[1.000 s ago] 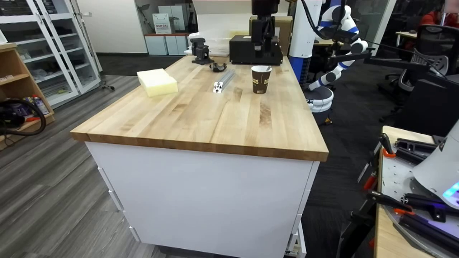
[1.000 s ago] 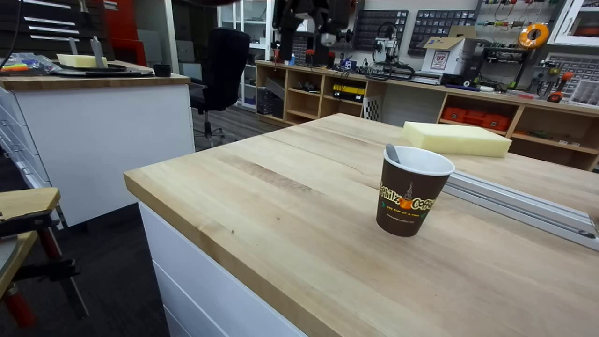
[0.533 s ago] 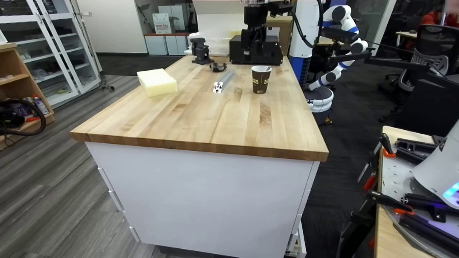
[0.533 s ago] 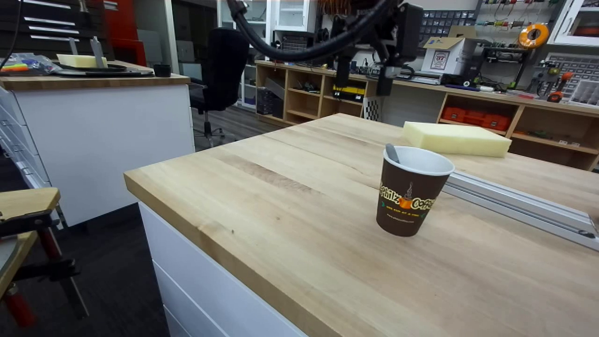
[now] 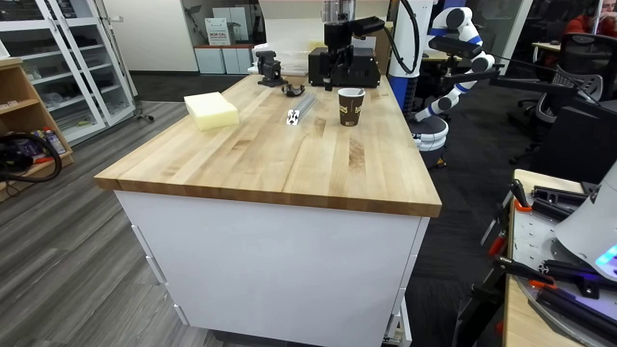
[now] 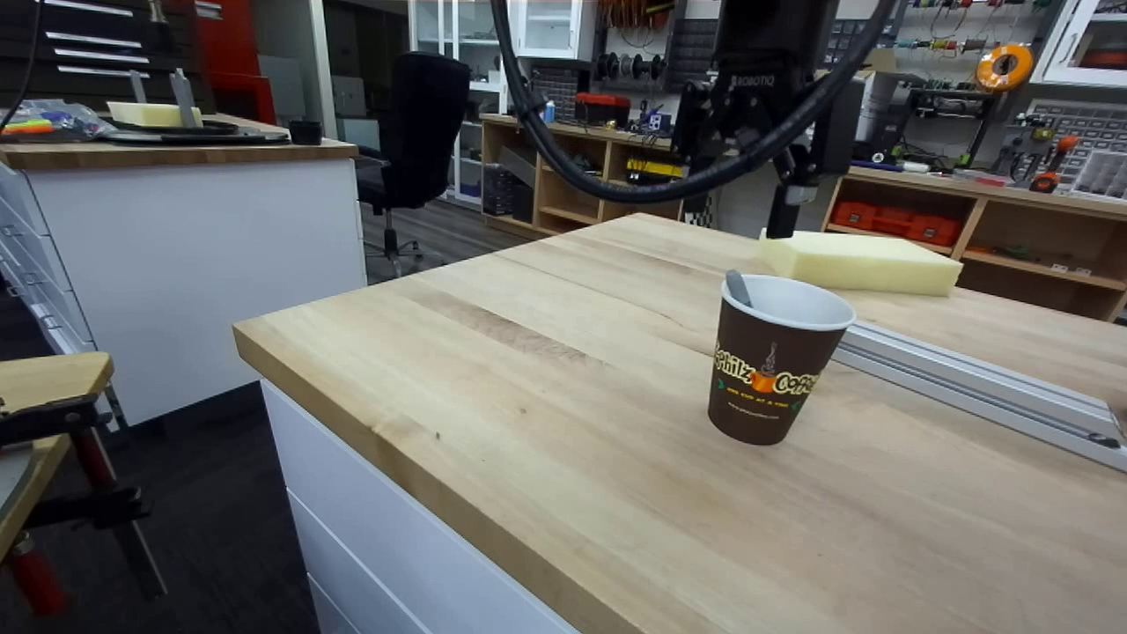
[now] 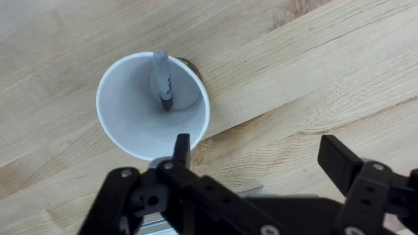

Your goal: Slide the cup to the left

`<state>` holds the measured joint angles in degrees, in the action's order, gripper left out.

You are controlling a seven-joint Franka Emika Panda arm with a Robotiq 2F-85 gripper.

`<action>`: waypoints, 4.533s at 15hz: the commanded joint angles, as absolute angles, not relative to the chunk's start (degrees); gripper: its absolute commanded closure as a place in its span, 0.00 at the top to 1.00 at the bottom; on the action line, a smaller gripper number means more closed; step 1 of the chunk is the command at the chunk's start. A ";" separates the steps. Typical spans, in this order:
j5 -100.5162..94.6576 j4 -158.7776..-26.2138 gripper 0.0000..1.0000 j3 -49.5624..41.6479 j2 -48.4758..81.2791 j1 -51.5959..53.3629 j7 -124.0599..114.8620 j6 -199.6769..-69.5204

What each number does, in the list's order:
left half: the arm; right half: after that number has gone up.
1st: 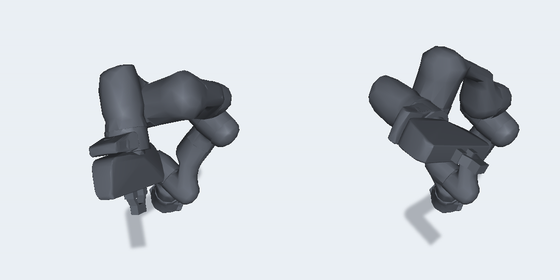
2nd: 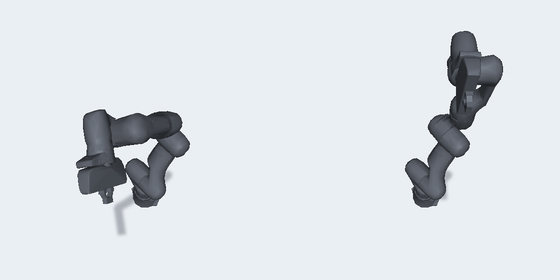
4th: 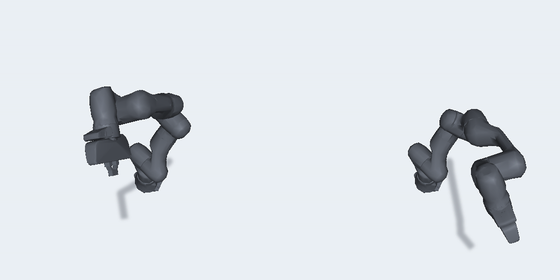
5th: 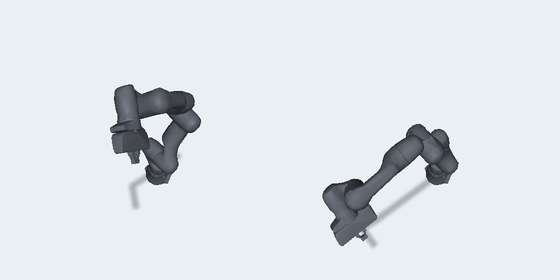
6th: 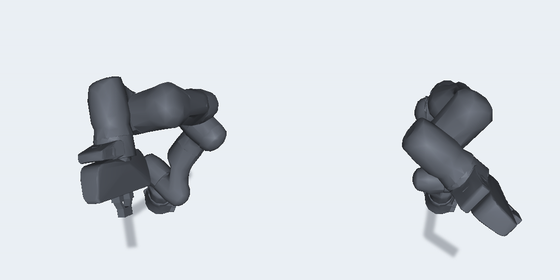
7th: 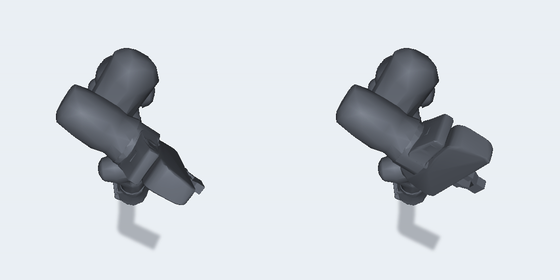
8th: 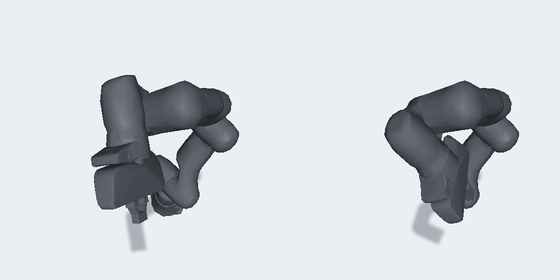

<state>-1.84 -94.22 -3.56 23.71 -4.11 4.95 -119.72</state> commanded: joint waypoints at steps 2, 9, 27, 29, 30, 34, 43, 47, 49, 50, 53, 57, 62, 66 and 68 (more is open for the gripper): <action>-2.48 -92.26 1.00 -4.20 27.25 -4.63 3.37 -121.39; -1.84 -92.58 0.59 -4.38 29.24 -4.79 1.13 -121.48; -1.76 -94.04 0.01 -3.55 26.60 -3.94 0.22 -121.23; -1.59 -94.91 0.01 -3.15 25.91 -3.68 0.51 -121.33; -1.59 -95.74 0.01 -2.88 25.32 -3.41 0.71 -121.48; -1.69 -98.91 0.01 -1.85 22.94 -2.33 1.16 -122.02; -1.37 -112.94 0.01 1.99 13.21 1.79 1.06 -124.27; -0.53 -118.69 0.01 4.17 10.07 3.96 0.23 -128.77; 0.27 -120.39 0.01 5.27 9.45 4.97 0.03 -130.95; 0.55 -121.10 0.01 5.78 9.36 5.46 0.18 -132.05; -0.40 -122.32 0.01 6.94 8.73 6.79 0.47 -133.23; -1.13 -123.04 0.01 8.28 8.19 8.49 0.52 -133.42; -1.36 -123.09 0.01 9.24 7.78 9.38 2.03 -132.77; -1.61 -122.89 0.29 9.20 7.53 9.22 2.79 -131.87; -2.04 -122.84 0.40 9.05 7.16 9.15 3.06 -131.13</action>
